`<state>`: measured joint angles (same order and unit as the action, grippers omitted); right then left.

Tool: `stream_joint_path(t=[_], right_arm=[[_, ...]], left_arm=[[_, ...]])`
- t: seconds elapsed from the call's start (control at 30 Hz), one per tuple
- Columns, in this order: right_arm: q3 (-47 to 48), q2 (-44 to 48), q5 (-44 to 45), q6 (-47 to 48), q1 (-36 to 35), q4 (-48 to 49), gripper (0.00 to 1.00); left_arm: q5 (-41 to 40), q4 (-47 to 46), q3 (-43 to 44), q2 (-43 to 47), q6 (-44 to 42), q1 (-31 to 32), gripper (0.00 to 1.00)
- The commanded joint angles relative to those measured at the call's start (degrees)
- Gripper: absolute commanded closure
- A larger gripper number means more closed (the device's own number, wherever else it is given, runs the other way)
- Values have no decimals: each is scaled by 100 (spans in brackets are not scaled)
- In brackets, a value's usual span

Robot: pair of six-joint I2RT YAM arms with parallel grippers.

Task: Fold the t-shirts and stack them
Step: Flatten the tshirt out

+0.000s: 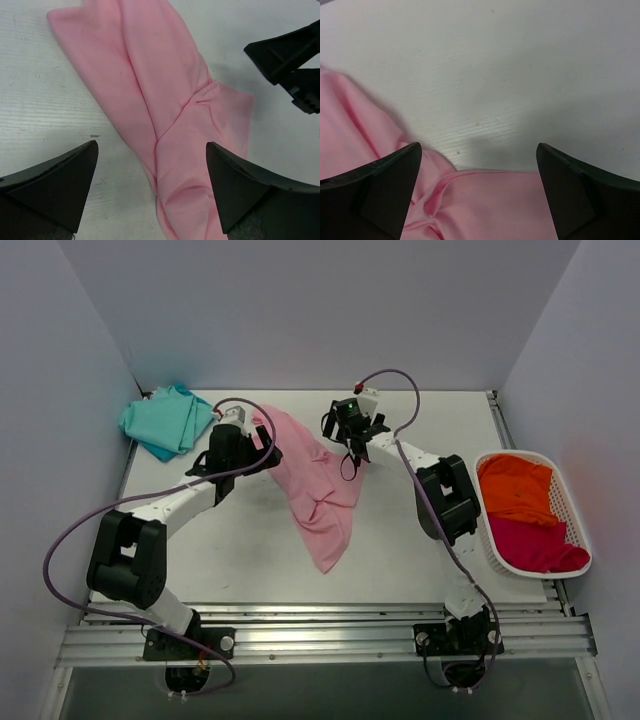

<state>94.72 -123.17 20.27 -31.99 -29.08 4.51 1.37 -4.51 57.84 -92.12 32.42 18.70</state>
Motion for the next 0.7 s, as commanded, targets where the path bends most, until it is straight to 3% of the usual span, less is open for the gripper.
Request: stream_joint_path(t=[0.0, 0.23, 0.67], right_arm=[[328, -153, -295, -308, -150, 14, 6], [469, -646, -524, -510, -291, 111, 7], [82, -611, -410, -642, -414, 146, 11]], left_arm=[[-22, -463, -115, 265, 18, 11, 2], [65, -559, -124, 177, 18, 28, 2], [101, -630, -45, -140, 18, 29, 1]])
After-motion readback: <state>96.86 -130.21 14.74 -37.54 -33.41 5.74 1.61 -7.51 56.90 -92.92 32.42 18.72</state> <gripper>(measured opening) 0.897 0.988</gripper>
